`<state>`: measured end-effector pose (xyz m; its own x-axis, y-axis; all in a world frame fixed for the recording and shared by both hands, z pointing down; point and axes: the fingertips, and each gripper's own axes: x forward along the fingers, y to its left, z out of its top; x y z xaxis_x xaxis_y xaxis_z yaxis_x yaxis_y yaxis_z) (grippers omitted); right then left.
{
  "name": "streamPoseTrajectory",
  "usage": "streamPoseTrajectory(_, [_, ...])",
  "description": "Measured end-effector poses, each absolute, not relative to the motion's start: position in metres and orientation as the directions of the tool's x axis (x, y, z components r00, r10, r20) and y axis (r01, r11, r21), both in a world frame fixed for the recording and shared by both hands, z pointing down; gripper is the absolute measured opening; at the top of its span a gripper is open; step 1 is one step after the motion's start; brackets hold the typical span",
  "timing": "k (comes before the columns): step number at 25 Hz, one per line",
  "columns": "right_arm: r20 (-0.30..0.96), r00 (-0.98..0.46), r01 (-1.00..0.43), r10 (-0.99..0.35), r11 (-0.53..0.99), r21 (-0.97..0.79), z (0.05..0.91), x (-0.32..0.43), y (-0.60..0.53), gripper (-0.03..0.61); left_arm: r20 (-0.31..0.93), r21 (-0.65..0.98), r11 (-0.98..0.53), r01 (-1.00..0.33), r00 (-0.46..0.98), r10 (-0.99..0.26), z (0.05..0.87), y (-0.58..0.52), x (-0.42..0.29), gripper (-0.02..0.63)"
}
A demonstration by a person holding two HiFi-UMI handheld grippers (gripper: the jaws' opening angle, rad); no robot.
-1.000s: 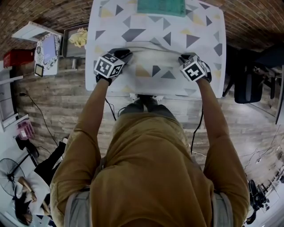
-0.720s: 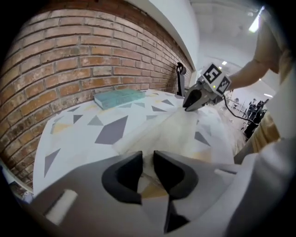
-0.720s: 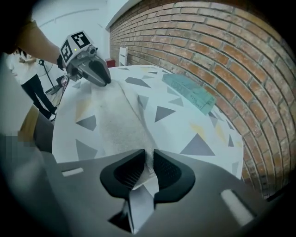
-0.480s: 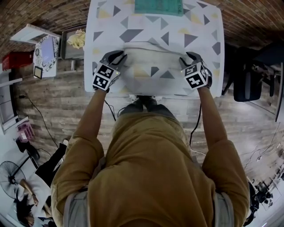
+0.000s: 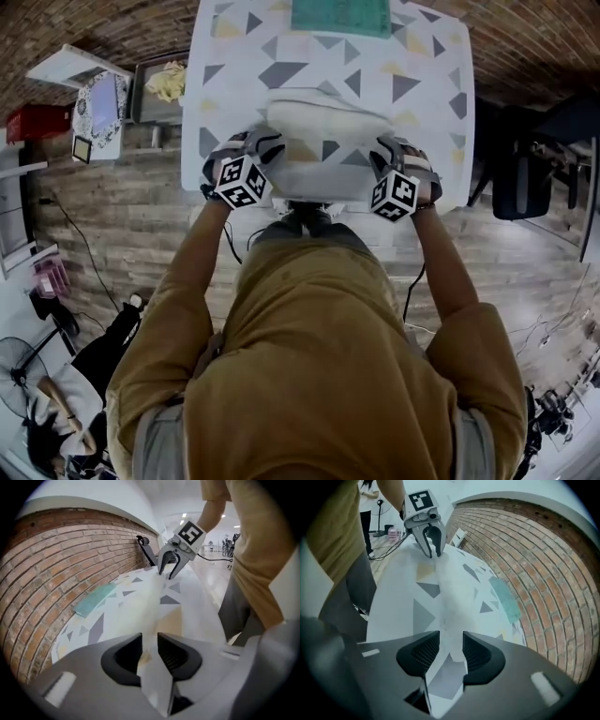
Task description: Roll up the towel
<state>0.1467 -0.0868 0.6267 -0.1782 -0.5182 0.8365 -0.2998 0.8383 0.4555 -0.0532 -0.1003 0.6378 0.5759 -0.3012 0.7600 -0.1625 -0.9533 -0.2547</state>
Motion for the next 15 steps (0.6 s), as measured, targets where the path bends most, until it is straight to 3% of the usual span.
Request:
streamPoseTrajectory(9, [0.849,-0.130,-0.246,-0.512,0.846,0.473,0.639,0.147,-0.109,0.133,0.805,-0.275,-0.953,-0.129,0.511,-0.301,0.651,-0.124,-0.047,0.112])
streamPoseTrajectory(15, [0.868,-0.167,-0.306,-0.468,0.861,0.406,0.631,0.146,-0.105,0.061,0.790,-0.244,-0.950,-0.195,0.528,-0.311,0.643,-0.127,-0.053,0.084])
